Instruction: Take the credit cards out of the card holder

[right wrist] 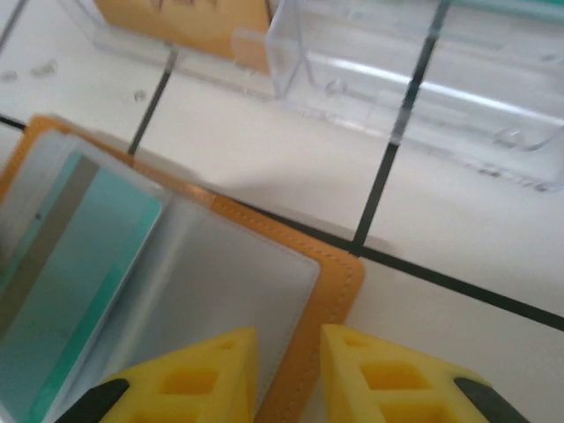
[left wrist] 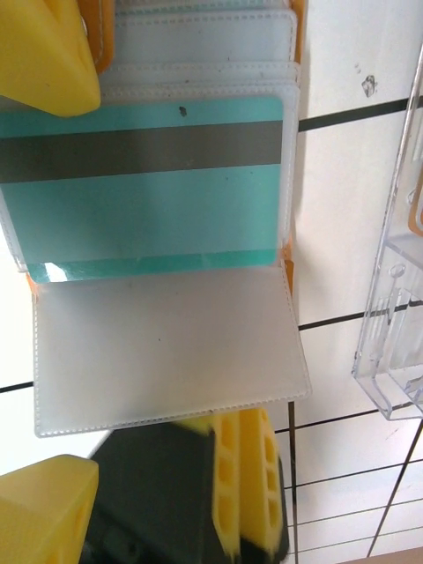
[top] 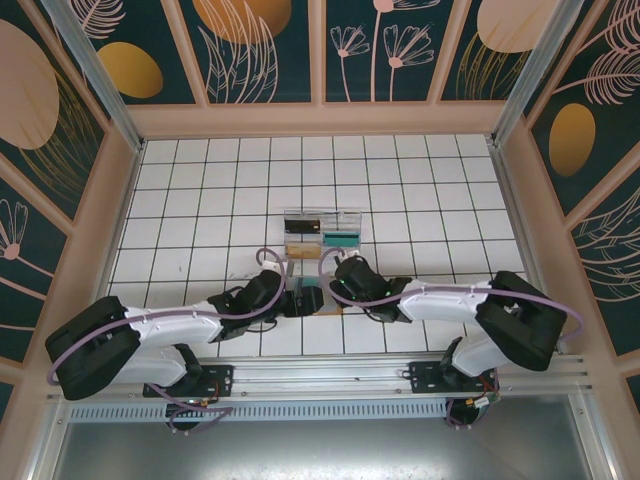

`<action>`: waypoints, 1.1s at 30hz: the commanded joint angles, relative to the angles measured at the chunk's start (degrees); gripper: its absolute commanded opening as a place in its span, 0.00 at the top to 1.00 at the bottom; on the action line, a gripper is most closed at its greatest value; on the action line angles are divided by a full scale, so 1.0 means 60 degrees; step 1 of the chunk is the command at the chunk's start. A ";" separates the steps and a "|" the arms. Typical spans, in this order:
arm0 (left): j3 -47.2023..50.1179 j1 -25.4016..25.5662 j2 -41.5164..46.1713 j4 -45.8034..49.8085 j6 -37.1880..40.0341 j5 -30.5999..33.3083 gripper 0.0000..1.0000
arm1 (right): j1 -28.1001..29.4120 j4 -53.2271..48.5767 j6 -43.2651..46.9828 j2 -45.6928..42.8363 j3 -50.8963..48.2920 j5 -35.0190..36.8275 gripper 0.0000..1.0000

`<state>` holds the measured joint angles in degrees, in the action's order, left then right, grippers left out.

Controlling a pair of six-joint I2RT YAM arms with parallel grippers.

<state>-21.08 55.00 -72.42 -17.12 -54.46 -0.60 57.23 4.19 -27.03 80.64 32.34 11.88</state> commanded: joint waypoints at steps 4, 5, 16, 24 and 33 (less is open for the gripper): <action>0.0228 -0.0044 0.0850 0.0864 0.0123 0.1119 0.06 | -0.0236 -0.0252 -0.0803 -0.1110 0.0138 -0.0223 0.73; 0.0244 -0.0041 0.0931 0.0944 0.0166 0.1242 0.08 | -0.0250 -0.0182 -0.0898 -0.1188 0.0175 -0.0437 0.73; 0.0392 -0.0505 0.0740 0.0683 0.0503 0.1589 0.71 | -0.0281 0.1924 -0.2404 0.0055 0.0169 -0.3227 0.76; 0.0652 -0.0514 0.0239 0.0232 0.0384 0.1189 0.78 | -0.0295 0.2276 -0.3131 0.1014 0.0389 -0.3632 0.79; 0.0730 -0.0510 0.0015 0.0308 0.0251 0.1180 0.88 | -0.0432 0.2257 -0.3457 0.1504 0.0484 -0.3783 0.79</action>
<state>-17.28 52.12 -71.64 -15.07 -52.75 6.68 55.07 16.36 -46.33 88.79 33.71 -10.04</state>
